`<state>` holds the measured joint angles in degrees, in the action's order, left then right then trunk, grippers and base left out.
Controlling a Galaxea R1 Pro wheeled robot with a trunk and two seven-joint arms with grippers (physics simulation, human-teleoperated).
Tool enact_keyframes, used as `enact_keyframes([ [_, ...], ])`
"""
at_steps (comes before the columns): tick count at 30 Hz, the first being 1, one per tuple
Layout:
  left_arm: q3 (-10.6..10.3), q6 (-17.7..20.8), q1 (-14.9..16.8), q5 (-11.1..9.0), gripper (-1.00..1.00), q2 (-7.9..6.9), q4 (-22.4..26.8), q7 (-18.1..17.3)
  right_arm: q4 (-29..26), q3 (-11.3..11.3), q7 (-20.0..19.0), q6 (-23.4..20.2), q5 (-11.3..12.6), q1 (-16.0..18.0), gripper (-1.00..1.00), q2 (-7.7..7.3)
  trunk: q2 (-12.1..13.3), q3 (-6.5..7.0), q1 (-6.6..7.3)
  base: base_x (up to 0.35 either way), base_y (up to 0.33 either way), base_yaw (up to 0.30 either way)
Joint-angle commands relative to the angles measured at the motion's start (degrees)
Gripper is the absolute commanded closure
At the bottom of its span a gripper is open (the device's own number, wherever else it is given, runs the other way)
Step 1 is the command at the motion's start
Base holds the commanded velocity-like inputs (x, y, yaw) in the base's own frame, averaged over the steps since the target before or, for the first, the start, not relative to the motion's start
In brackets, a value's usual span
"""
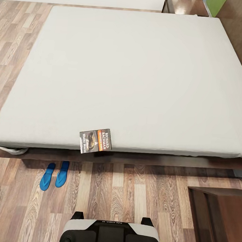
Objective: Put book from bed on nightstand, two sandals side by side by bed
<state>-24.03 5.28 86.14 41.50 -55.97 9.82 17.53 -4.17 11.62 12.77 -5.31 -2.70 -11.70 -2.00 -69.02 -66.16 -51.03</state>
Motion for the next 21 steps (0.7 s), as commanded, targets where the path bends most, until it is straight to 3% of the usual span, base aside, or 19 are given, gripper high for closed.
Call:
enact_keyframes([
  [1, -0.31, -0.28, -1.33, 0.43, -1.0, -0.83, -0.91, 0.15, -0.57, 0.28, 0.17, -0.42, -0.2, -0.08, -1.0, -0.49, -0.02, -0.02, -0.01, 0.0, 0.0, 0.0],
  [7, -0.25, -3.74, -10.15, 0.04, -1.0, -3.93, -7.29, 0.18, -2.7, 0.13, 0.2, 0.04, 0.17, -0.08, -1.0, -3.39, -0.02, -0.02, -0.01, 0.0, 0.0, 0.0],
  [8, -0.25, -3.74, -10.15, 0.04, -1.0, -3.93, -7.29, 0.18, -2.7, 0.13, 0.2, 0.04, 0.17, -0.08, -1.0, -3.39, -0.02, -0.02, -0.01, 0.0, 0.0, 0.0],
  [11, -0.17, -4.6, -15.81, -0.97, -1.0, -4.82, -8.83, 0.01, -3.92, 0.1, 0.17, 0.12, 0.21, -0.05, -1.0, -4.18, -0.02, -0.02, -0.01, 0.0, 0.0, 0.0],
  [14, 0.0, -5.03, -23.62, -4.32, -1.0, -5.07, -9.58, -0.57, -4.85, 0.08, 0.16, 0.13, 0.24, 0.04, -1.0, -4.56, -0.02, -0.02, -0.01, 0.0, 0.0, 0.0],
  [18, 0.12, -5.23, -35.06, -11.22, -1.0, -4.74, -9.98, -1.16, -5.49, 0.07, 0.15, 0.13, 0.24, 0.32, -1.0, -4.74, -0.02, -0.02, -0.01, 0.0, 0.0, 0.0],
  [19, 0.12, -5.23, -35.06, -11.22, -1.0, -4.74, -9.98, -1.16, -5.49, 0.07, 0.15, 0.13, 0.24, 0.32, -1.0, -4.74, -0.02, -0.02, -0.01, 0.0, 0.0, 0.0],
  [21, 0.14, -5.31, -40.25, -14.15, -1.0, -4.2, -10.09, -1.33, -5.65, 0.1, 0.15, 0.12, 0.22, 0.63, -1.0, -4.73, -0.02, -0.02, -0.01, 0.0, 0.0, 0.0],
])
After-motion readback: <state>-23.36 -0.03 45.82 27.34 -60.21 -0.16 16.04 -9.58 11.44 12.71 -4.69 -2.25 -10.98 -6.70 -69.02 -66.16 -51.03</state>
